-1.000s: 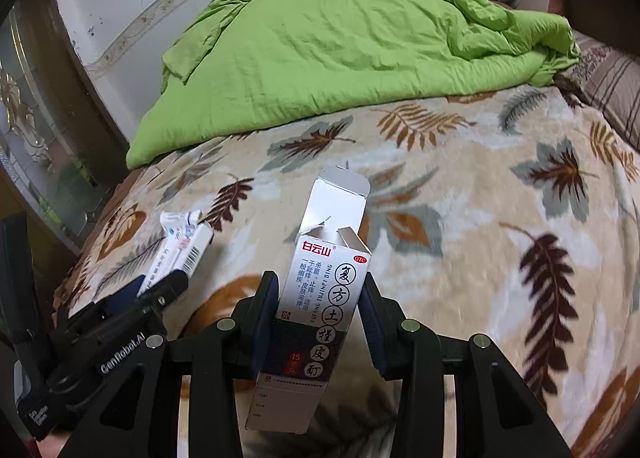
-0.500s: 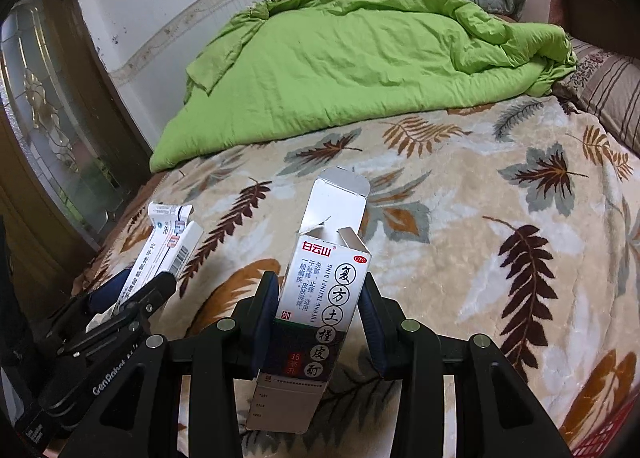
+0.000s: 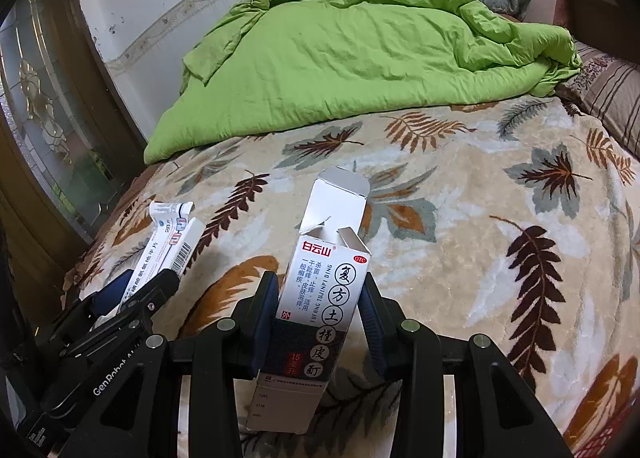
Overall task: Collect trash
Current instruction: 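Grasp the flat white medicine box with the left tool, then carry both white boxes over the red wastebasket, then open both tools to drop the boxes into the wastebasket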
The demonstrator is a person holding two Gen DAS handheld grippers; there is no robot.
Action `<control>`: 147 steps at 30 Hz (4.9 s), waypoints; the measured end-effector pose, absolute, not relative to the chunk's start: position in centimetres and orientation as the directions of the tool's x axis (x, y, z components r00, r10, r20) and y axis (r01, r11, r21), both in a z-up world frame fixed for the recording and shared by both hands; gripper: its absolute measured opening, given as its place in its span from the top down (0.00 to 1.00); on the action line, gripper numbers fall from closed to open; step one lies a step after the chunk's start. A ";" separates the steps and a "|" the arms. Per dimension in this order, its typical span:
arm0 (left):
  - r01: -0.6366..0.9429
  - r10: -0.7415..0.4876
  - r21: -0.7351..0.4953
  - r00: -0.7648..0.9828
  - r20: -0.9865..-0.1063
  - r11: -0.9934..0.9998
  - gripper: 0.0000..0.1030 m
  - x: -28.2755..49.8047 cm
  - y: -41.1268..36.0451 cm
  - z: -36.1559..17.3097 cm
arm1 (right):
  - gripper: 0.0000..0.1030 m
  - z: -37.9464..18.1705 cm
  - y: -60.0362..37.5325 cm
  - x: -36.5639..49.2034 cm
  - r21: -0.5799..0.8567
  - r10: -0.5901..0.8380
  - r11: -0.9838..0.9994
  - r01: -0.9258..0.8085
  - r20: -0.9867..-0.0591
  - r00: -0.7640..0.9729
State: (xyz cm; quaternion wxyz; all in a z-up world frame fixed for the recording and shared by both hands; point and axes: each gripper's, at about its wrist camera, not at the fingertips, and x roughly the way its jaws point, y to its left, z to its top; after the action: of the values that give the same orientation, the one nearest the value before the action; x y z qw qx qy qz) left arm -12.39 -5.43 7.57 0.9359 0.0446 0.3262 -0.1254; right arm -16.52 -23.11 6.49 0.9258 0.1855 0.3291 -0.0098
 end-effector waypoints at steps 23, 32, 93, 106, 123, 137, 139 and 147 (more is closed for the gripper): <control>0.277 -0.219 -0.001 0.757 -0.616 0.961 0.47 -11.8 -6.0 7.4 | 0.58 5.7 -23.6 -15.6 0.369 0.117 0.916 0.158 -0.622 0.774; 0.303 -0.256 -0.025 0.755 -0.604 0.953 0.48 -12.4 -6.2 7.5 | 0.58 6.8 -25.0 -17.8 0.404 0.123 0.899 0.167 -0.599 0.791; 0.451 -0.374 -0.098 0.577 -0.726 0.887 0.87 -14.8 -8.9 6.1 | 0.58 9.1 -28.8 -27.7 0.478 0.139 0.865 0.153 -0.520 0.843; 0.588 -0.479 -0.070 0.577 -0.662 0.806 0.87 -19.4 -13.1 10.7 | 0.58 10.9 -29.6 -30.5 0.453 0.101 0.876 0.167 -0.510 0.854; 0.817 -0.610 -0.035 0.400 -0.685 0.575 0.87 -27.8 -23.6 11.2 | 0.58 8.8 -37.3 -42.5 0.434 -0.089 0.795 0.424 -0.607 0.789; 0.926 -0.641 -0.026 0.240 -0.729 0.377 0.87 -35.3 -30.7 9.8 | 0.58 6.4 -41.9 -50.2 0.450 -0.184 0.676 0.584 -0.664 0.725; 0.930 -0.636 -0.032 0.224 -0.738 0.365 0.87 -35.7 -31.3 9.4 | 0.58 6.0 -42.2 -50.7 0.453 -0.190 0.664 0.595 -0.667 0.720; 0.940 -0.617 -0.055 0.175 -0.767 0.335 0.87 -36.4 -33.4 7.8 | 0.58 5.2 -43.3 -51.2 0.459 -0.205 0.637 0.620 -0.674 0.710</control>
State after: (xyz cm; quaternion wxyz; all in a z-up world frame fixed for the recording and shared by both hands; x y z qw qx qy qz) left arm -36.44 -33.38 7.84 0.7330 0.2240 0.3611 -0.5312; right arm -51.17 -43.32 5.21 0.8551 0.3515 0.2950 -0.2412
